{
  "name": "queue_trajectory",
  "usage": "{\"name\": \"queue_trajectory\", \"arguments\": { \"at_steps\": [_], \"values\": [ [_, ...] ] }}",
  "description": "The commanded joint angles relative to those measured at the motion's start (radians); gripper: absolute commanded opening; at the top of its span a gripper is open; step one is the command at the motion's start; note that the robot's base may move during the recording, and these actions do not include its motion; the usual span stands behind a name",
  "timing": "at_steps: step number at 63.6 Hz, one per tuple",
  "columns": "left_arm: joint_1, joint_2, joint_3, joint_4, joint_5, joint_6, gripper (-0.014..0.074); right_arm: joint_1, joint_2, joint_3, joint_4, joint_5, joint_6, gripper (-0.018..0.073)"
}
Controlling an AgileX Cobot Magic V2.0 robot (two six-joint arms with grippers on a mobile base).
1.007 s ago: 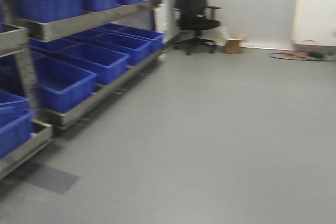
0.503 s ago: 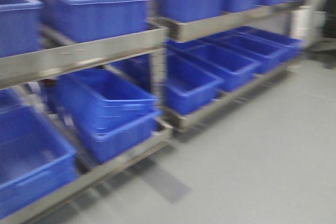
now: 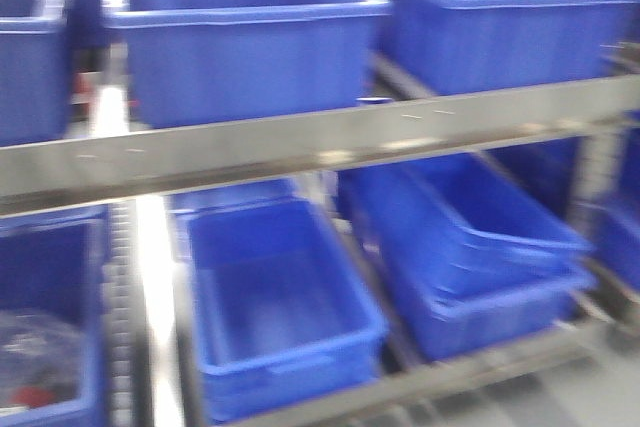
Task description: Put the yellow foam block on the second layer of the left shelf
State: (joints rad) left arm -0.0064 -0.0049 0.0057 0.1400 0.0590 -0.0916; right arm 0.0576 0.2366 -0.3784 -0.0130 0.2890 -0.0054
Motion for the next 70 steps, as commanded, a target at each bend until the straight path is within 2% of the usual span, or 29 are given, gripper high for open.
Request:
{"name": "queue_trajectory", "arguments": {
  "at_steps": [1,70],
  "values": [
    [-0.001,-0.021,0.025,-0.006,-0.081,-0.005,0.0136,-0.006,0.010,-0.029,-0.007,-0.097,-0.004,0.0449],
    [-0.002,-0.021,0.025,-0.006,-0.081,-0.005,0.0136,-0.006,0.010,-0.029,-0.007,-0.097,-0.004,0.0449]
  ]
}}
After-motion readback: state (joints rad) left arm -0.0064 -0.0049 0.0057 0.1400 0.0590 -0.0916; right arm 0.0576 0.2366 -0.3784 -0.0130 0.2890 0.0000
